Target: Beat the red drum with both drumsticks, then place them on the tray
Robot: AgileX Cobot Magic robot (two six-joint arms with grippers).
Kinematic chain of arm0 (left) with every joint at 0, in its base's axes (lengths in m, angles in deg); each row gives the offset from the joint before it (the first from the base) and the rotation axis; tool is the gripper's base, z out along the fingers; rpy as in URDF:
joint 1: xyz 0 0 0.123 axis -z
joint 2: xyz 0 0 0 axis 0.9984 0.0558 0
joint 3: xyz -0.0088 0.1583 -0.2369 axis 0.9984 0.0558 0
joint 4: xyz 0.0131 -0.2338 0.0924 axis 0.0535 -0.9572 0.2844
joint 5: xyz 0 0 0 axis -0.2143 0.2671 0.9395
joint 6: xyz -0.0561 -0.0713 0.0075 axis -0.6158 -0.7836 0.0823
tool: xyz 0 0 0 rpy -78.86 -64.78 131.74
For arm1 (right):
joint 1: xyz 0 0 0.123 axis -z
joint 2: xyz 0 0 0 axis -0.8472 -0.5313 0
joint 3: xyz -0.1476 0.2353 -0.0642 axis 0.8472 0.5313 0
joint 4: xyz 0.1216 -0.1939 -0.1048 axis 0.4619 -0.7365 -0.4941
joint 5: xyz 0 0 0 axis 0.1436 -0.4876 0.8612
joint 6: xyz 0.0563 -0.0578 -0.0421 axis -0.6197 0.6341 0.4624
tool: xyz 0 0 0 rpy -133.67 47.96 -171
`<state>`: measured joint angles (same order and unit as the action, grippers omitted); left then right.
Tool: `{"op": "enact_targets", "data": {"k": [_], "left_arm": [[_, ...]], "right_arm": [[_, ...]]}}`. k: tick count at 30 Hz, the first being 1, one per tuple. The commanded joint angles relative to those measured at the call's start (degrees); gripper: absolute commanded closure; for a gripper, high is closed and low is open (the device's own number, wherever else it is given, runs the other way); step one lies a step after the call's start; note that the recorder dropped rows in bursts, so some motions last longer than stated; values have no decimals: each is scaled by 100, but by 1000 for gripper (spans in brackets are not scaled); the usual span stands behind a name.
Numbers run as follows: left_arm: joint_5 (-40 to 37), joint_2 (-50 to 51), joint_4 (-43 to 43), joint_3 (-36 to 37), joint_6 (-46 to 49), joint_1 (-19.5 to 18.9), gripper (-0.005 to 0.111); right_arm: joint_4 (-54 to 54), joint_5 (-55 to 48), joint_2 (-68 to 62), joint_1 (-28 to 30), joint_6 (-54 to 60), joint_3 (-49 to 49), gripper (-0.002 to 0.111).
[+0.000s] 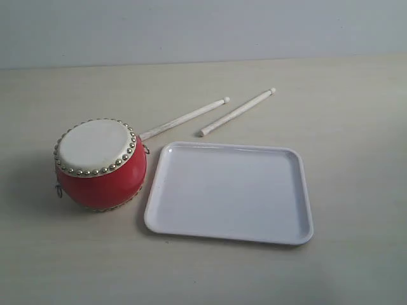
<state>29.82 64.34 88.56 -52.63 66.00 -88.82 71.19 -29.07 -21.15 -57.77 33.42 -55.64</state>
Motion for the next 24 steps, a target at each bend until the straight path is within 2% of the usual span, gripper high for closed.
{"op": "enact_targets", "data": {"k": [1, 4, 7, 9, 10, 11, 12, 14, 15, 16, 17, 24], "left_arm": [[516, -36, -84, 17, -781, -15, 107], [964, -36, -84, 17, -1800, -15, 107], [1565, -36, -84, 17, -1849, -15, 107], [2613, -36, -70, 17, -1849, -15, 107], [3813, -36, -70, 17, -1925, -15, 107], [4601, -36, -70, -19, -2134, -15, 107], [4681, -33, -81, -231, -2176, -15, 107], [4018, 413, -81, -1120, -2027, -15, 107], [3631, 939, -17, -1830, -1823, -15, 107], [3464, 1293, 37, -2174, -1732, -15, 107], [3190, 2104, 338, -2766, -1709, -15, 107], [1512, 4954, 2094, -4735, -2362, 96, 107]], "right_arm": [[1, 41, 35, 34, -2, 24, 108], [1, 41, 35, 34, -2, 24, 108], [1, 41, 35, 34, -2, 24, 108], [1, 41, 35, 34, -2, 24, 108], [1, 41, 35, 34, -2, 24, 108], [1, 41, 35, 34, -2, 24, 108], [1, 41, 35, 34, -2, 24, 108], [1, 41, 35, 34, -2, 24, 108], [1, 41, 35, 34, -2, 24, 108], [1, 41, 35, 34, -2, 24, 108], [1, 41, 35, 34, -2, 24, 108], [1, 41, 35, 34, -2, 24, 108]]}}
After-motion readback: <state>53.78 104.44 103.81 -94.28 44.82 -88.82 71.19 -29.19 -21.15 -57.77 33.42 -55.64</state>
